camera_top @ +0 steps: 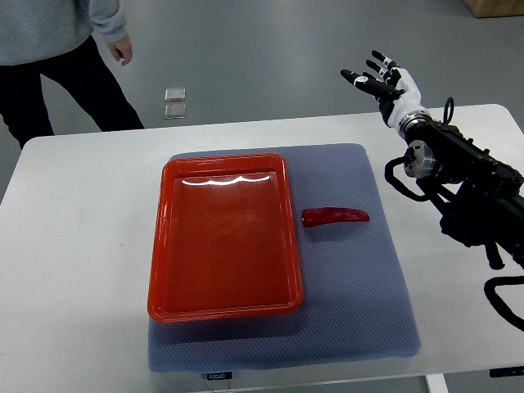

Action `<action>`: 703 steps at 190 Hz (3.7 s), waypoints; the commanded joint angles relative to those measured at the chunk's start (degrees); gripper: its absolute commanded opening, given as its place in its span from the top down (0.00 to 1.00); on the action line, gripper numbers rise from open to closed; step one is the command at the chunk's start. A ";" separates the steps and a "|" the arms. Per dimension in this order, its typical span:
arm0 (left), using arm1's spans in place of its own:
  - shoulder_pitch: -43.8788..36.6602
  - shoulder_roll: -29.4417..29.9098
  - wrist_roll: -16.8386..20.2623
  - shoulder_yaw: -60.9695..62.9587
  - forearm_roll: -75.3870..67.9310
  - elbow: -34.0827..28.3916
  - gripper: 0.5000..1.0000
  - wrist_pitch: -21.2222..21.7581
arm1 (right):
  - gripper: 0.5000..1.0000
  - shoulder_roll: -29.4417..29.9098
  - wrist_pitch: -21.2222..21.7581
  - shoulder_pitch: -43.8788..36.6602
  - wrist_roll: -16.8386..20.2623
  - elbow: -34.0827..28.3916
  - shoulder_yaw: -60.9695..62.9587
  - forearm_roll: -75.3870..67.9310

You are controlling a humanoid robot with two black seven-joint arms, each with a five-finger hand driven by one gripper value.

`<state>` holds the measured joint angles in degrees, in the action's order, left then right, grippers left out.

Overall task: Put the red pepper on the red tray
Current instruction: 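Move the raised right hand toward the red pepper beside the tray, then lower the right hand over the red pepper with fingers open, then close the right hand fingers around the red pepper and lift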

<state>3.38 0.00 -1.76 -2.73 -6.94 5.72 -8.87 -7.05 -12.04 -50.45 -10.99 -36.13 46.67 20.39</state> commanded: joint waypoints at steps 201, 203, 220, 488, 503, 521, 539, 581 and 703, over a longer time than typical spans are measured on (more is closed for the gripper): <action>-0.04 0.00 0.00 0.00 -0.01 0.00 0.00 0.00 | 0.16 -4.37 10.37 -5.36 0.09 -1.05 -13.62 12.57; -0.04 0.00 0.00 0.00 -0.01 0.00 0.00 0.00 | 0.16 -4.37 10.37 -5.36 0.09 -1.05 -13.63 12.57; -0.04 0.00 0.00 0.00 -0.10 0.00 0.00 0.00 | 0.16 -6.83 12.12 -7.38 0.09 -3.33 -19.33 14.07; -0.04 0.00 0.00 0.00 -0.10 0.26 0.00 0.00 | 0.19 -17.82 19.51 -13.27 0.17 -21.97 -52.83 44.48; -0.04 0.00 0.00 0.00 -0.10 0.26 0.00 0.08 | 0.21 -17.82 18.28 -12.92 0.26 -21.70 -52.83 44.57; -0.04 0.00 0.00 0.00 -0.01 0.26 0.00 0.00 | 0.26 -17.91 17.13 -12.13 0.26 -21.53 -52.74 44.74; -0.04 0.00 0.00 0.00 -0.01 0.17 0.00 0.00 | 0.31 -17.91 16.69 -11.87 0.26 -21.44 -52.83 44.83; -0.04 0.00 0.00 0.00 -0.10 0.09 0.00 0.00 | 0.42 -17.73 15.99 -11.51 0.26 -21.35 -52.83 45.71; -0.04 0.00 0.00 0.00 -0.10 0.17 0.00 0.00 | 1.00 -18.17 12.92 -10.28 -0.18 -21.35 -52.83 47.20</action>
<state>3.34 0.00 -1.76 -2.72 -6.98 5.80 -8.87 -25.02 0.96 -60.97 -11.06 -57.47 -6.32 67.53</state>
